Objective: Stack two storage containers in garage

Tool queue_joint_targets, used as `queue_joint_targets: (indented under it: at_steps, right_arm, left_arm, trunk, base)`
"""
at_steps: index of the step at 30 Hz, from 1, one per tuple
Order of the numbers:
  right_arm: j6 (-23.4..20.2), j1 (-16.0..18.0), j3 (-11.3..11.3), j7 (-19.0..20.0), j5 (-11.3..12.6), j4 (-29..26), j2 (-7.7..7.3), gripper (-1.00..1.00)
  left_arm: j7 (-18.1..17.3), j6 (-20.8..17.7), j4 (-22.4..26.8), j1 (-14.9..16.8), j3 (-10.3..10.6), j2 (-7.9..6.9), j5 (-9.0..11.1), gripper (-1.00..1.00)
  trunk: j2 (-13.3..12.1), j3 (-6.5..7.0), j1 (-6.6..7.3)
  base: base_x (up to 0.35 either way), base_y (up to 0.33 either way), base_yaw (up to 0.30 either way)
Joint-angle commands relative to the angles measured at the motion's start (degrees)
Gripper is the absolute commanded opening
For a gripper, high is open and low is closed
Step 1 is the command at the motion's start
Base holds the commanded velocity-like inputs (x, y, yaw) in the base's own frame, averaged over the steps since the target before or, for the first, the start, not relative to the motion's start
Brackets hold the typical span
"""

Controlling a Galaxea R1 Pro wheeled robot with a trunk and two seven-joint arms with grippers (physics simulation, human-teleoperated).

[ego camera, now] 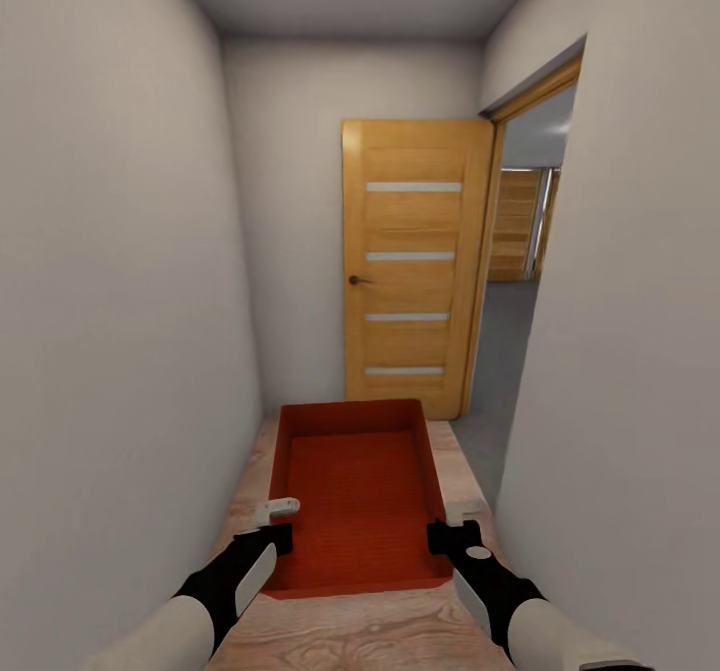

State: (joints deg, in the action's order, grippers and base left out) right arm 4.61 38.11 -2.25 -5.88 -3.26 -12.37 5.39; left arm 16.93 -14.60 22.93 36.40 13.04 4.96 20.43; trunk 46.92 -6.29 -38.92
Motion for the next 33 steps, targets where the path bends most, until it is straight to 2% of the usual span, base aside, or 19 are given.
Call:
queue_joint_targets:
  at_steps: [1,33]
  right_arm:
    - [0.15,0.03,1.28,-2.41,-0.25,0.16,-0.06,-1.00]
    - [0.23,0.03,1.28,-2.47,-0.25,0.16,-0.11,-1.00]
  left_arm:
    - [0.82,0.28,0.27,0.07,-3.72,-4.26,-1.71,-1.00]
    - [0.82,0.28,0.27,0.07,-3.72,-4.21,-1.71,-1.00]
  trunk:
    - [0.07,-0.09,-0.05]
    - [0.07,-0.09,-0.05]
  base:
    - [0.326,0.000,0.000]
    - [0.326,0.000,0.000]
